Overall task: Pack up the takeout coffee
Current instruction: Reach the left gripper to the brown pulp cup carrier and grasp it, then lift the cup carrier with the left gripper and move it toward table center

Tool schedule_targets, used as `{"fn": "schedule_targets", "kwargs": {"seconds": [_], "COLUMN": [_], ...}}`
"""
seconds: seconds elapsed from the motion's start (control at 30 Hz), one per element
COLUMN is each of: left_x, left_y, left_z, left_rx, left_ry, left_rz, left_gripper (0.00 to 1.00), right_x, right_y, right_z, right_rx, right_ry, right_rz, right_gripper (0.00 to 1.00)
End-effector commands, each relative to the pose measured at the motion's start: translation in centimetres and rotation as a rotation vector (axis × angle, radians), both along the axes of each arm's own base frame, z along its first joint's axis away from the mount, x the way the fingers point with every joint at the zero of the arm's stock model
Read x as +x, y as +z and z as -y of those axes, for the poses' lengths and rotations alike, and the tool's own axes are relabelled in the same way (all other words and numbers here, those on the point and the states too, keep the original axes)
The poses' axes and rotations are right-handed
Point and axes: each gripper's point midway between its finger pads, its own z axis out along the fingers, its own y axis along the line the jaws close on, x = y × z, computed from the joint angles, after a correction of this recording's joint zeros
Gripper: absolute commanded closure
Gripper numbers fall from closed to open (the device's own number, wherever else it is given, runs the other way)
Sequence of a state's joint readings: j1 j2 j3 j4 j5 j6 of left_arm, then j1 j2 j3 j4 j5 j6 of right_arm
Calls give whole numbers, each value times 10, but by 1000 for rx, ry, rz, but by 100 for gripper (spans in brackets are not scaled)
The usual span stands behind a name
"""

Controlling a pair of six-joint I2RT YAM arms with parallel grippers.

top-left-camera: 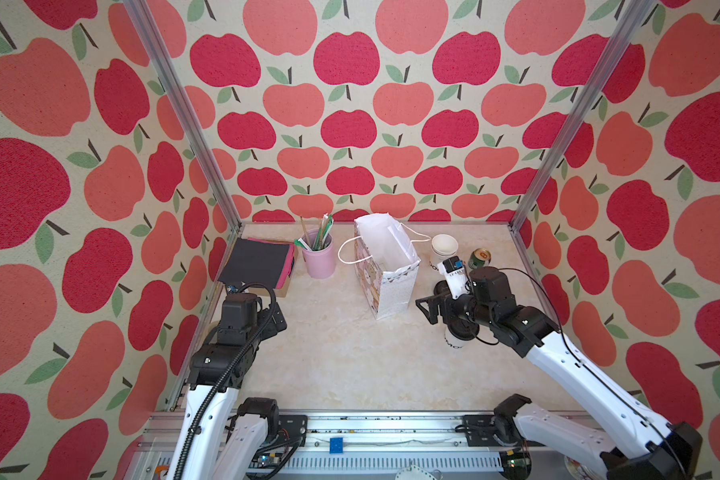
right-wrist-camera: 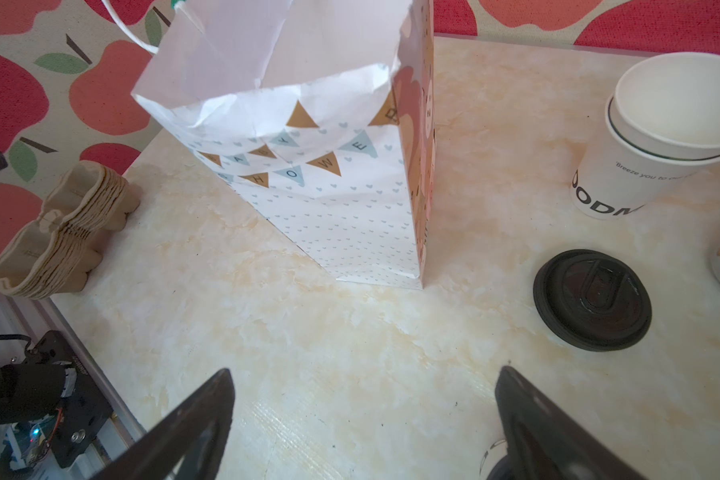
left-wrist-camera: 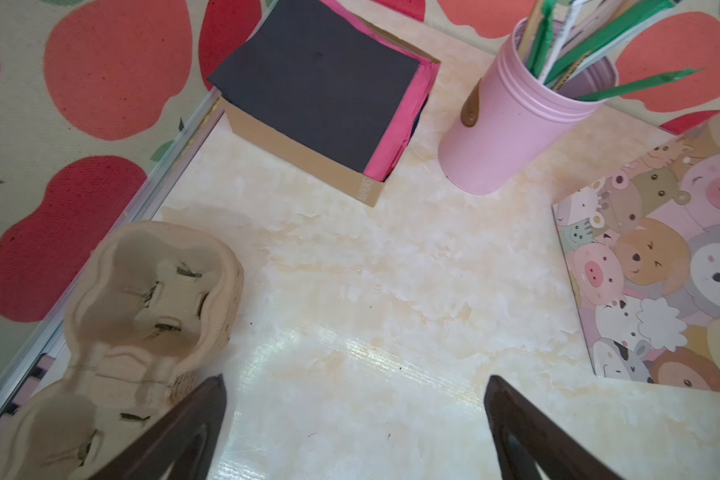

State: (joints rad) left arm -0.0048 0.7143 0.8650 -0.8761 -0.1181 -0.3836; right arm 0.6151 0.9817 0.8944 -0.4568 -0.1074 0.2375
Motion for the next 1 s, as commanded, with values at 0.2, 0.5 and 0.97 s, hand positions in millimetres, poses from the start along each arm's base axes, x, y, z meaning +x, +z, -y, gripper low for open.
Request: {"fn": "schedule_targets", "kwargs": {"seconds": [0.2,0.5,0.97], "left_x": [28,32,41], "left_y": [-38,-78,-128], "left_z": [-41,-88,-89], "left_rx": [-222,-56,46], "left_ry": [178,338,251], "left_rz": [-141,-436,-645], "left_gripper": [5,11,35], "right_x": [-15,-18,-16], "right_y": [6,-4,-13], "right_z": [12,23,28], "right_rx": [19,-18,-52], "right_ry": [6,-12,-12], "right_rz": [76,104,107], "right_gripper": [1,1,1]}}
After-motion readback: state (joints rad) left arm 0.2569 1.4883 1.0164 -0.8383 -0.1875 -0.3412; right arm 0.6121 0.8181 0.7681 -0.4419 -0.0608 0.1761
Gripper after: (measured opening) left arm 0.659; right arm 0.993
